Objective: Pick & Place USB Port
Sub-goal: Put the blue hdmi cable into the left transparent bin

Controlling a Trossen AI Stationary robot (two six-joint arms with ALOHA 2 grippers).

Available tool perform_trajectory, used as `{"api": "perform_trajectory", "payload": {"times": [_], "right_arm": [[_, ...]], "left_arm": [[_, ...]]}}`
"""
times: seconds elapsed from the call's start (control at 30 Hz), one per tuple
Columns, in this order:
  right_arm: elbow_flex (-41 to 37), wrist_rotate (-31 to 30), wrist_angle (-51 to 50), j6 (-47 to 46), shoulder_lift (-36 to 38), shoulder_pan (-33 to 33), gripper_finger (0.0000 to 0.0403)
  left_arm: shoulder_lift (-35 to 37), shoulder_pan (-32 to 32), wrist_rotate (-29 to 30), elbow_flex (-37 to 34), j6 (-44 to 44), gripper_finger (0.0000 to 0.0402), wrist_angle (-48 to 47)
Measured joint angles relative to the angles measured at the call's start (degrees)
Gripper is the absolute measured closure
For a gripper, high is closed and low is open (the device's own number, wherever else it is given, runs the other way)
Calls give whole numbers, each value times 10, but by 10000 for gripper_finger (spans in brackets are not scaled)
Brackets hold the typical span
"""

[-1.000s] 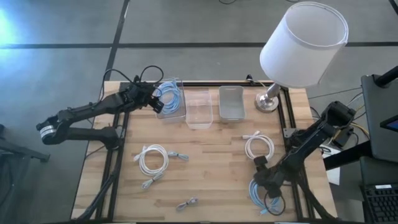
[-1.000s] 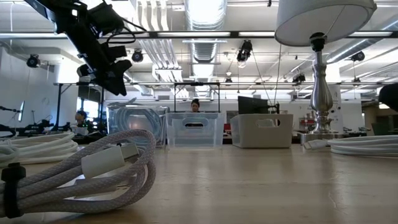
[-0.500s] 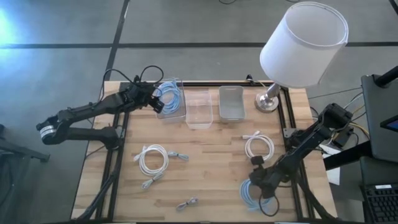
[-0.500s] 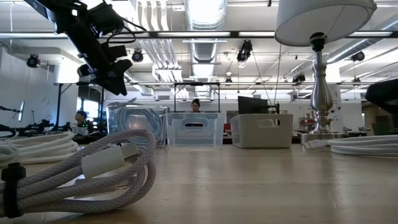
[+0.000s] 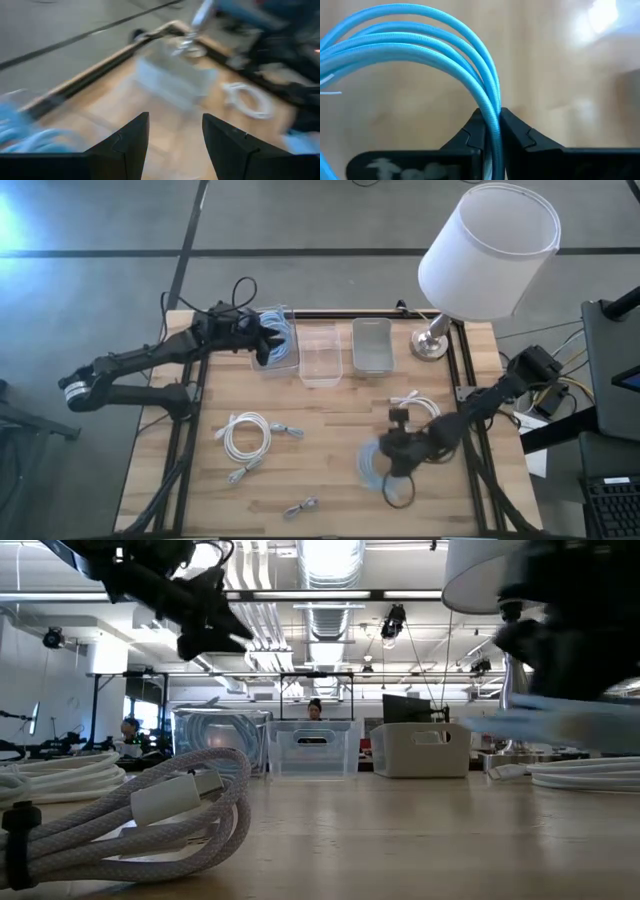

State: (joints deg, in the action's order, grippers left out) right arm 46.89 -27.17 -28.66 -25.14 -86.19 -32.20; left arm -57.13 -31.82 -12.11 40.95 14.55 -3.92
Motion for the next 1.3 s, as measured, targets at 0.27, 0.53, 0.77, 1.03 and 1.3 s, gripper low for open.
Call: {"api": "perform_trajectory", "payload": {"times": [0.27, 0.53, 0.77, 1.03, 1.3], "right_arm": [[60, -115, -7, 182, 1, 87, 376], [97, -184, 62, 290, 2, 163, 376], [94, -166, 218, 402, 2, 196, 376], [88, -160, 232, 427, 2, 206, 376], [72, -159, 231, 432, 3, 207, 376]], "left_arm": [[-26, 55, -26, -6, 35, 213, 15], [-95, 145, -51, -43, 85, 213, 147], [-169, 183, -53, -44, 122, 213, 255], [-215, 186, -114, -42, 127, 213, 353], [-217, 186, -124, -42, 131, 213, 365]]}}
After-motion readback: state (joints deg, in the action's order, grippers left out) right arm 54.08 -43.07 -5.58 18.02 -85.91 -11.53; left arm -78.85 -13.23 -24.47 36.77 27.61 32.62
